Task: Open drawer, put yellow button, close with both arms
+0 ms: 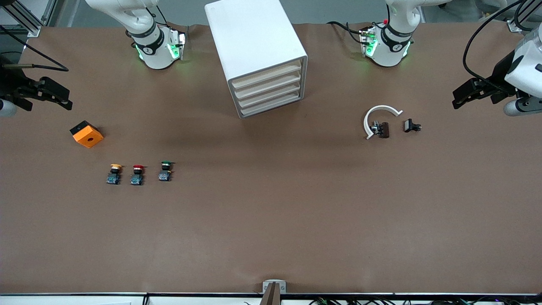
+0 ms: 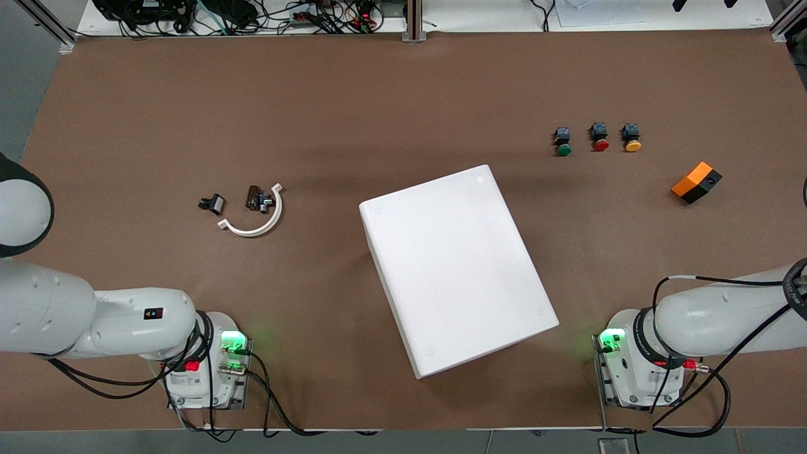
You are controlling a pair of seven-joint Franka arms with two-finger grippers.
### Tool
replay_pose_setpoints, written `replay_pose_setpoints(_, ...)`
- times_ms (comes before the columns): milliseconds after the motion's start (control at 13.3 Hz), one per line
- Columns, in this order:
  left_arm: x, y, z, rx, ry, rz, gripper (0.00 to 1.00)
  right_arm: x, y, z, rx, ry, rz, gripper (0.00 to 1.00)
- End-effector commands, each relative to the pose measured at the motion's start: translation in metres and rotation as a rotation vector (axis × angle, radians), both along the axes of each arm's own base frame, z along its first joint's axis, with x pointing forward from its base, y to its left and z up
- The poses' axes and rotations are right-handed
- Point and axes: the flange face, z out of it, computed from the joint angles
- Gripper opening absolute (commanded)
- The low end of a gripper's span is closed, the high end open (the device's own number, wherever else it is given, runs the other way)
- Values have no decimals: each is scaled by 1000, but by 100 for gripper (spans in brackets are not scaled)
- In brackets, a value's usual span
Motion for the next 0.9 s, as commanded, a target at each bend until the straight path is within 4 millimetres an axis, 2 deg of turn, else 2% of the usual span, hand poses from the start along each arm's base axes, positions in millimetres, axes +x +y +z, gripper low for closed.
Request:
replay_pose_setpoints(0, 3, 4, 2, -3, -4, -16, 100, 2, -1, 4, -8, -2, 5, 100)
replay_pose_setpoints(300, 7, 6, -2, -1, 4, -10, 100, 2, -1, 4, -8, -2, 5, 100)
replay_pose_setpoints(674, 16, 10, -19, -2, 34, 2, 100, 3, 0, 3, -7, -2, 7, 100)
replay_pose_setpoints(824, 17, 10, -18, -2, 32, 14, 100, 3, 0, 2, -8, 1, 8, 100)
